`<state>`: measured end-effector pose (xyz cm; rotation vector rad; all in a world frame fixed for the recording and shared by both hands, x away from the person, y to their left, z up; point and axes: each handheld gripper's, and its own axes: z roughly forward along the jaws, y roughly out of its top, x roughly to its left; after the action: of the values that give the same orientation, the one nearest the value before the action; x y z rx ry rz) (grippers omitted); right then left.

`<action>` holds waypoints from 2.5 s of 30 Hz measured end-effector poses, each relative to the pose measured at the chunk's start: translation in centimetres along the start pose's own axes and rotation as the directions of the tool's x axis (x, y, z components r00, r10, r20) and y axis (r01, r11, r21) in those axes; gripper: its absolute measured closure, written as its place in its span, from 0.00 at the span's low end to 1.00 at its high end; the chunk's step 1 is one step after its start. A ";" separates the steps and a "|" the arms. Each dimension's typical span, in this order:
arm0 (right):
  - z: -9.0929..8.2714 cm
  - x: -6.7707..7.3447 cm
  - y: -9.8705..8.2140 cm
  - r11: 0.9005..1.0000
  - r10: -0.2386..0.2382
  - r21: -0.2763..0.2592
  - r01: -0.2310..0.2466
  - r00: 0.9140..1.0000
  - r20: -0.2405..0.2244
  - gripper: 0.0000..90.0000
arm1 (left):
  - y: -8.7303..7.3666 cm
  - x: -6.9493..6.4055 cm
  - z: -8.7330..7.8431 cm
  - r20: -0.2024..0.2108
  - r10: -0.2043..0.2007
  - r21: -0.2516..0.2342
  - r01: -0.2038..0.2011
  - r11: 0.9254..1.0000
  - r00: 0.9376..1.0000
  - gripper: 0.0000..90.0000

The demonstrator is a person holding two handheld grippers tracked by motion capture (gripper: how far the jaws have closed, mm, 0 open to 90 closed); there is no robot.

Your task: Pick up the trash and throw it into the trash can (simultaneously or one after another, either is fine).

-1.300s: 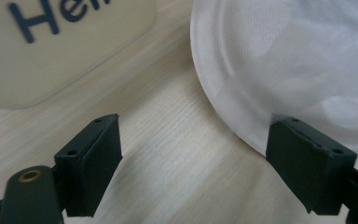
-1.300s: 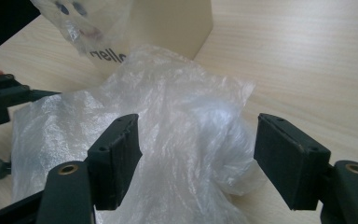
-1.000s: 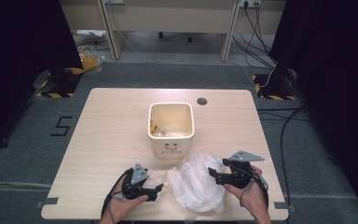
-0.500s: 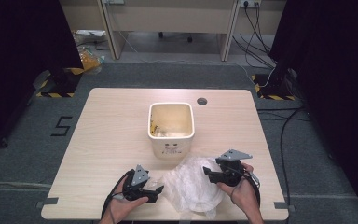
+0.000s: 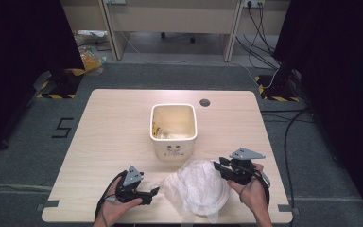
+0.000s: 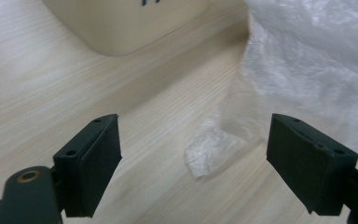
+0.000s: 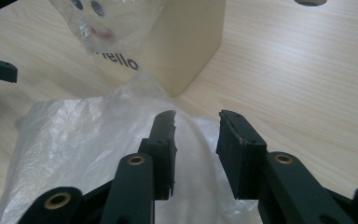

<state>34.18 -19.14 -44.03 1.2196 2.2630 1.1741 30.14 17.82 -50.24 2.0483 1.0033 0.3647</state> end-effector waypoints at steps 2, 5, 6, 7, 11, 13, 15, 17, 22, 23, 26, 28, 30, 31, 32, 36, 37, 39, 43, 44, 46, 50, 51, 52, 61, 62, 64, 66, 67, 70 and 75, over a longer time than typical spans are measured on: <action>-0.1 -0.1 0.0 1.000 -0.005 -0.002 0.005 1.000 -0.013 0.88 | -0.2 0.5 -0.2 -0.009 -0.011 0.001 0.011 1.000 1.000 0.19; -0.2 -0.2 0.0 1.000 -0.002 -0.024 0.001 0.999 -0.046 0.95 | -0.4 1.1 -0.5 -0.025 -0.022 0.001 0.023 1.000 0.999 0.19; -0.3 -0.2 0.1 1.000 -0.001 -0.030 0.000 0.999 -0.053 0.97 | -0.5 1.3 -0.6 -0.032 -0.024 -0.004 0.024 1.000 0.999 0.19; -0.5 -0.2 0.3 0.999 -0.003 -0.039 0.001 0.998 -0.056 0.99 | -0.5 1.5 -0.6 -0.042 -0.025 -0.004 0.024 1.000 0.999 0.19; -1.4 -0.2 1.0 0.997 -0.003 -0.079 -0.004 0.996 -0.086 1.00 | -0.8 2.3 -0.6 -0.059 -0.042 -0.001 0.042 0.999 0.997 0.19; -1.8 -0.1 1.4 0.996 -0.003 -0.092 -0.005 0.996 -0.089 1.00 | -0.9 2.6 -0.7 -0.066 -0.048 0.002 0.048 0.999 0.997 0.19; -2.0 -0.2 1.7 0.996 0.000 -0.087 -0.009 0.995 -0.096 0.94 | -1.0 2.7 -0.7 -0.067 -0.046 0.011 0.047 0.999 0.997 0.19; -1.9 0.0 1.6 0.997 -0.001 -0.071 -0.004 0.997 -0.078 0.76 | -1.1 2.7 -0.7 -0.062 -0.045 0.016 0.046 0.999 0.997 0.19; -0.8 1.9 0.8 0.998 -0.060 0.000 0.060 0.995 -0.075 0.43 | -1.2 2.8 -1.1 -0.049 -0.045 0.027 0.047 0.999 0.998 0.19; -0.5 2.3 0.7 0.997 -0.071 0.014 0.072 0.995 -0.073 0.41 | -1.2 2.8 -1.1 -0.049 -0.045 0.027 0.047 0.999 0.998 0.19; -0.1 2.9 0.3 0.994 -0.093 0.046 0.096 0.993 -0.069 0.38 | -1.4 3.0 -1.4 -0.052 -0.052 0.029 0.054 0.998 0.997 0.19; 0.5 3.2 -0.1 0.990 -0.117 0.079 0.117 0.993 -0.013 0.32 | -1.8 3.3 -1.4 -0.059 -0.063 0.033 0.065 0.997 0.996 0.19; 0.9 3.1 -0.4 0.987 -0.126 0.105 0.124 0.992 0.019 0.30 | -2.1 3.4 -1.4 -0.061 -0.062 0.039 0.065 0.997 0.996 0.19; 1.1 3.1 -0.5 0.986 -0.126 0.111 0.122 0.992 0.028 0.30 | -2.1 3.4 -1.3 -0.061 -0.066 0.041 0.069 0.997 0.996 0.19; 1.3 3.1 -0.7 0.985 -0.129 0.121 0.124 0.991 0.031 0.31 | -2.1 3.4 -1.3 -0.061 -0.066 0.041 0.068 0.997 0.996 0.19; 1.6 3.0 -1.0 0.983 -0.140 0.121 0.135 0.989 0.040 0.50 | -2.0 3.5 -1.3 -0.061 -0.067 0.038 0.069 0.997 0.996 0.19; 1.4 2.9 -0.9 0.984 -0.144 0.115 0.139 0.989 0.040 0.56 | -2.0 3.5 -1.3 -0.061 -0.068 0.036 0.071 0.997 0.996 0.19; 1.1 2.5 -0.8 0.986 -0.133 0.103 0.128 0.990 0.041 0.64 | -2.1 3.5 -1.3 -0.062 -0.068 0.036 0.070 0.997 0.996 0.19; 0.4 1.6 -0.7 0.992 -0.112 0.067 0.108 0.992 0.054 0.79 | -2.1 3.4 -1.2 -0.059 -0.066 0.040 0.069 0.997 0.996 0.19; 0.4 1.6 -0.7 0.992 -0.112 0.067 0.108 0.992 0.054 0.79 | -2.1 3.4 -1.2 -0.059 -0.066 0.040 0.069 0.997 0.996 0.19; -0.2 1.0 -0.6 0.994 -0.102 0.029 0.101 0.994 0.046 0.94 | -2.1 3.4 -1.0 -0.057 -0.068 0.040 0.071 0.997 0.996 0.19; -0.4 0.7 -0.6 0.996 -0.084 0.016 0.084 0.996 0.005 1.00 | -2.1 3.3 -1.1 -0.055 -0.070 0.039 0.072 0.997 0.996 0.19; -0.4 0.7 -0.6 0.996 -0.084 0.016 0.084 0.996 0.005 1.00 | -2.1 3.3 -1.1 -0.055 -0.070 0.039 0.072 0.997 0.996 0.19; -0.4 0.6 -0.6 0.997 -0.073 0.013 0.073 0.997 -0.005 1.00 | -2.1 3.4 -1.1 -0.056 -0.072 0.038 0.074 0.997 0.996 0.19; -2.4 0.0 1.1 0.996 -0.069 -0.056 0.069 0.998 0.010 1.00 | -2.2 3.5 -1.0 -0.057 -0.078 0.038 0.080 0.996 0.995 0.19; -2.7 -0.2 1.6 0.996 -0.069 -0.063 0.070 0.997 0.017 1.00 | -2.2 3.5 -1.0 -0.058 -0.075 0.040 0.078 0.996 0.995 0.19; -3.7 -0.9 3.0 0.994 -0.063 -0.088 0.064 0.998 0.018 1.00 | -2.2 3.5 -1.0 -0.057 -0.077 0.039 0.080 0.996 0.995 0.19; -4.2 -1.4 3.8 0.993 -0.052 -0.106 0.053 0.999 0.010 1.00 | -2.2 3.5 -0.9 -0.062 -0.071 0.048 0.075 0.996 0.996 0.19; -4.4 -1.7 4.2 0.992 -0.044 -0.117 0.044 0.999 0.004 1.00 | -2.3 3.5 -0.8 -0.064 -0.071 0.051 0.075 0.996 0.995 0.19; -5.1 -2.4 5.3 0.989 -0.036 -0.143 0.035 0.999 -0.002 1.00 | -2.4 3.4 -0.8 -0.076 -0.064 0.047 0.068 0.997 0.995 0.19; -6.2 -2.7 7.3 0.981 -0.037 -0.188 0.034 0.999 -0.010 1.00 | -2.6 2.9 -0.6 -0.110 -0.029 0.048 0.035 0.998 0.993 0.18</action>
<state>36.05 -22.29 -34.75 1.0977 2.1178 1.3518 30.34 21.28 -52.13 2.0725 1.1203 0.4429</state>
